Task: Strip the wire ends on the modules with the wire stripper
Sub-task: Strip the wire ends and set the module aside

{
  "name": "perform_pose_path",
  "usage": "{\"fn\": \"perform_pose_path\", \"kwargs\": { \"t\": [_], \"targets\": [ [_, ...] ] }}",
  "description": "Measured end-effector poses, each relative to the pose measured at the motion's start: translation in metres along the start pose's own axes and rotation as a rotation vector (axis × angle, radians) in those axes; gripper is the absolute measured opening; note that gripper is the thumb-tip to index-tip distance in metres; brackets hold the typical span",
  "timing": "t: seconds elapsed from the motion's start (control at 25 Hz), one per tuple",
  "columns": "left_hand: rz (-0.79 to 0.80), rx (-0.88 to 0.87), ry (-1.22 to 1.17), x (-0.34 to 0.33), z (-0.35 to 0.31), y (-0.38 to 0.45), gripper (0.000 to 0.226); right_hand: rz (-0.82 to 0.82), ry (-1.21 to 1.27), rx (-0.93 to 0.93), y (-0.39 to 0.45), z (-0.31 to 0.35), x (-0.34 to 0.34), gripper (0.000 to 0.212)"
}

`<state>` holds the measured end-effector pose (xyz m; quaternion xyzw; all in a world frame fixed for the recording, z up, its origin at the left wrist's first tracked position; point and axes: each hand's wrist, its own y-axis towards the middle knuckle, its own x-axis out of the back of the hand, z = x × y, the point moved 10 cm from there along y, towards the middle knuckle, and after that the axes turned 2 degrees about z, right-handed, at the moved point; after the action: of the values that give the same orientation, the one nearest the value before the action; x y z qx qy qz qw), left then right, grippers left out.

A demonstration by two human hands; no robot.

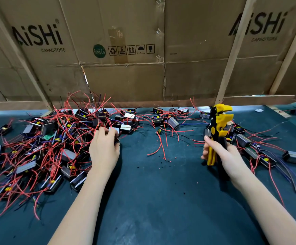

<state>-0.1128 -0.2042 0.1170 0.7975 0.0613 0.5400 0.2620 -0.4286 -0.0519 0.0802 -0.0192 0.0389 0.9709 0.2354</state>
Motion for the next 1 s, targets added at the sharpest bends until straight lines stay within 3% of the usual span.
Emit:
{"fn": "perform_pose_path", "kwargs": {
  "t": [0.2, 0.28, 0.36, 0.44, 0.52, 0.6, 0.68, 0.84, 0.92, 1.0],
  "targets": [
    [-0.021, -0.004, -0.008, 0.008, -0.005, -0.004, 0.034, -0.001, 0.007, 0.003, 0.001, -0.001, 0.000, 0.050],
    [-0.112, -0.024, -0.143, 0.026, -0.010, -0.006, 0.044, 0.002, 0.010, 0.010, 0.001, 0.000, -0.001, 0.049],
    [-0.117, -0.173, -0.323, 0.038, -0.030, -0.010, 0.052, 0.009, 0.004, 0.014, 0.000, 0.002, -0.001, 0.048],
    [0.111, -0.324, -0.375, 0.023, -0.057, -0.018, 0.059, 0.011, -0.003, 0.019, -0.001, 0.002, -0.002, 0.048],
    [0.349, -0.389, -0.284, -0.003, -0.075, -0.031, 0.069, 0.011, -0.009, 0.023, 0.000, 0.002, -0.001, 0.049],
    [0.426, -0.370, -0.291, -0.015, -0.076, -0.036, 0.075, 0.019, -0.014, 0.020, 0.000, 0.003, -0.002, 0.050],
    [0.317, -0.327, -0.323, -0.006, -0.073, -0.030, 0.068, 0.026, -0.013, 0.020, 0.000, 0.003, -0.003, 0.050],
    [-0.063, -0.280, -0.344, 0.029, -0.067, -0.026, 0.045, 0.036, -0.025, 0.025, 0.000, 0.004, -0.004, 0.049],
    [-0.069, -0.393, -0.368, 0.029, -0.084, -0.032, 0.034, 0.044, -0.048, 0.035, 0.000, 0.005, -0.007, 0.047],
    [0.026, -0.528, -0.272, 0.015, -0.104, -0.040, 0.029, 0.058, -0.055, 0.033, 0.001, 0.004, -0.009, 0.045]
  ]
}}
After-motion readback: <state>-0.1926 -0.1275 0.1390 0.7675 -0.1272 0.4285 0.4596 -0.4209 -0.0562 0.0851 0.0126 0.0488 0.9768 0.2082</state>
